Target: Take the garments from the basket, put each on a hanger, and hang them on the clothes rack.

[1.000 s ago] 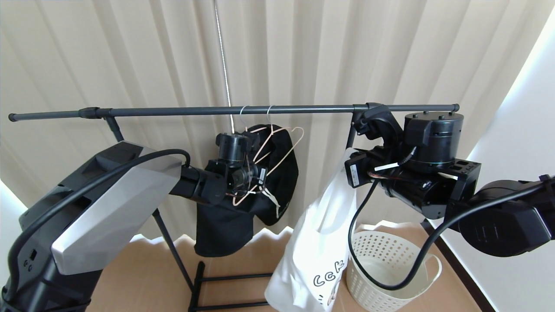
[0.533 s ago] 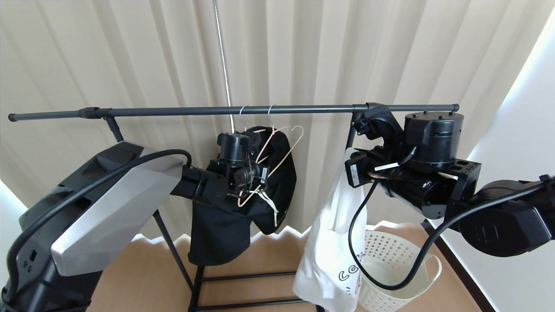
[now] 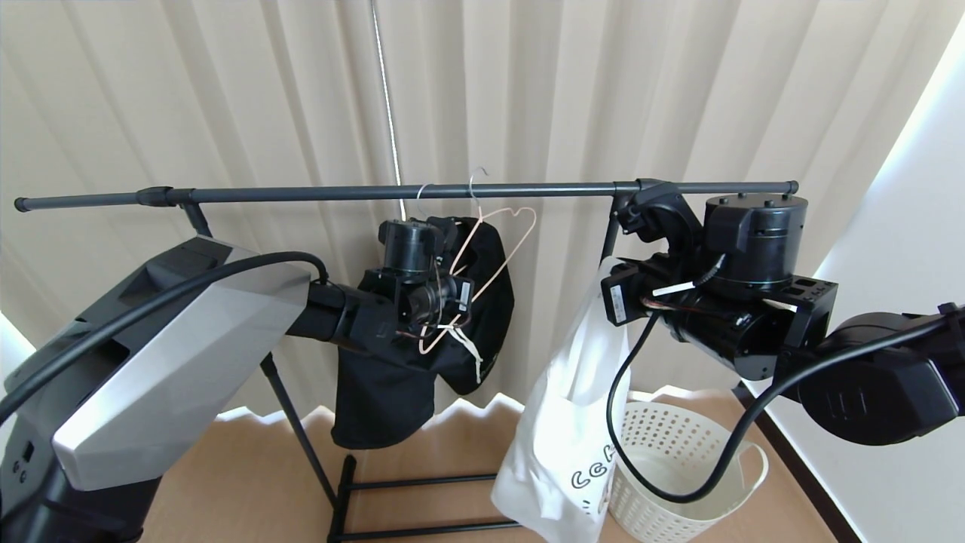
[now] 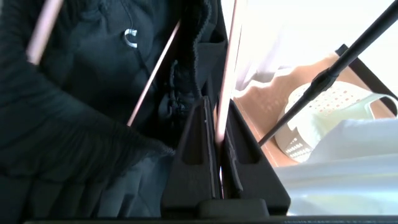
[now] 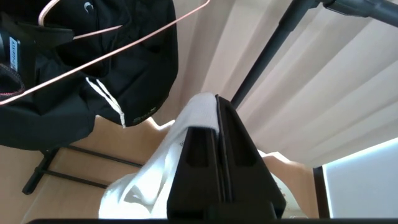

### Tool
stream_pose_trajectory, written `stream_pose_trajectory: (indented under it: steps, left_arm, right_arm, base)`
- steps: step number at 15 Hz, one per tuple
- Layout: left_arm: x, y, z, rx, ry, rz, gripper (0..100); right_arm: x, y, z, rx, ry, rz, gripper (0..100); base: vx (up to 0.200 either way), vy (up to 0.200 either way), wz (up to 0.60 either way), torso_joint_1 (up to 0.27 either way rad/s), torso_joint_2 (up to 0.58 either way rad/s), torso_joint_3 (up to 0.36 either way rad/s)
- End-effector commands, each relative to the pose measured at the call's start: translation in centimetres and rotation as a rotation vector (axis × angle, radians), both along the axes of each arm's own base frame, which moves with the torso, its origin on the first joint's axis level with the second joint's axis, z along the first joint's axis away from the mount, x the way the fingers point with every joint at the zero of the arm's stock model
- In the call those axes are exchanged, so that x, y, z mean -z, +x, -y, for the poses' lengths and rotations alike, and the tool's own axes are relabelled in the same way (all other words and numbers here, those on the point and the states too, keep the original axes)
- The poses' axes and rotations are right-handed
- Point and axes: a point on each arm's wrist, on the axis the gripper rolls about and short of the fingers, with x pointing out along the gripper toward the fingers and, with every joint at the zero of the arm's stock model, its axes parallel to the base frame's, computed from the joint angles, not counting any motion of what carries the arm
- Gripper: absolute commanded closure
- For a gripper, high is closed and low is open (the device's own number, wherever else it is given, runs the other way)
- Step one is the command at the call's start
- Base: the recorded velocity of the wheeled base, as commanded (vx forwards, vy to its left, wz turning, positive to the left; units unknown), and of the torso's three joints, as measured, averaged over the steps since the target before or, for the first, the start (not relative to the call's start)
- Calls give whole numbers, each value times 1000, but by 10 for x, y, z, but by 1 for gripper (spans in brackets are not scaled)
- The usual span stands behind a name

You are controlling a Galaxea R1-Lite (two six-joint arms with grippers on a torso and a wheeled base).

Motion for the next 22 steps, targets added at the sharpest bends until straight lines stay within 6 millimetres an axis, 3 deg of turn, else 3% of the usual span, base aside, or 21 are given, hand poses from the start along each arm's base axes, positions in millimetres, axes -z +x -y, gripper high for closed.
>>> stream_pose_trajectory:
  steps: [1,3,7,10,15,18,22]
  left_arm:
    - [-7,-6,1,7,-2,5,100]
    - [-12,-12,0,7,0,6,100]
    - [-29,-58,-12,27,-18,42,100]
    - [-42,-120,-32,61,-32,69,100]
    - [-43,-206,-72,94,-31,76,100]
    - [-23,-247,-92,123,-15,43,100]
    - [1,-277,-103,229,-52,45,100]
  right_arm:
    - [0,0,0,0,0,1,100]
    - [0,0,1,2,0,1,100]
    - [-2,0,2,6,3,6,100]
    - [-3,-1,3,6,3,6,100]
    - [-1,-1,3,9,0,3,100]
    - [-3,-4,4,15,1,8,100]
    - [-6,-3,8,77,-7,21,100]
  base:
    - [0,0,0,0,0,0]
    - [0,0,0,0,0,0]
    - [0,0,0,0,0,0]
    - [0,0,0,0,0,0]
    - [0,0,0,0,0,0]
    - [0,0,0,0,0,0]
    - [0,0,0,0,0,0]
